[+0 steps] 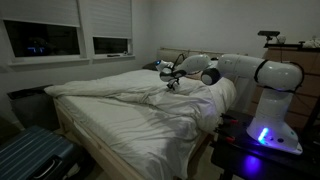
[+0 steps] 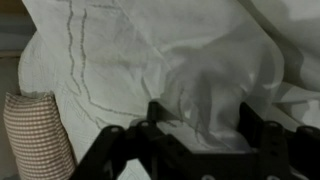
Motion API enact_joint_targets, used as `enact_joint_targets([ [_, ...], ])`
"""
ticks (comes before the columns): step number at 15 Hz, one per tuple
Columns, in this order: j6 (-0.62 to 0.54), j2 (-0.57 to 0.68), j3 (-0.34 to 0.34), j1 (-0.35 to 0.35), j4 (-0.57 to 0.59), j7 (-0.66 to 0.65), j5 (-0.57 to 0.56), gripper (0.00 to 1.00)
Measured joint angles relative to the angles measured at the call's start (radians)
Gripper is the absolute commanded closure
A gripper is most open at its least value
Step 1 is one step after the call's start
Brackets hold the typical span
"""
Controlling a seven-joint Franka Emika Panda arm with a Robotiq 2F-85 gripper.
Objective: Spread the corner of the bed well
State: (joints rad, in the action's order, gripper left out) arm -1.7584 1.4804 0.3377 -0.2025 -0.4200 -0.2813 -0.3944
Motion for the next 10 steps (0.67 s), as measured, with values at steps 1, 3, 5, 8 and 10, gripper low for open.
enact_joint_targets([
  [1,-0.002,0.000,-0.003,-0.004,-0.002,0.000,0.000,0.59],
  [3,-0.012,0.000,-0.018,-0.015,-0.004,0.001,0.014,0.75],
  [5,-0.027,0.000,-0.045,-0.029,-0.003,0.012,0.045,0.88],
  [8,-0.062,0.000,-0.108,-0.056,0.008,0.045,0.124,1.00],
  [10,-0.080,-0.001,-0.152,-0.072,0.023,0.078,0.177,1.00],
])
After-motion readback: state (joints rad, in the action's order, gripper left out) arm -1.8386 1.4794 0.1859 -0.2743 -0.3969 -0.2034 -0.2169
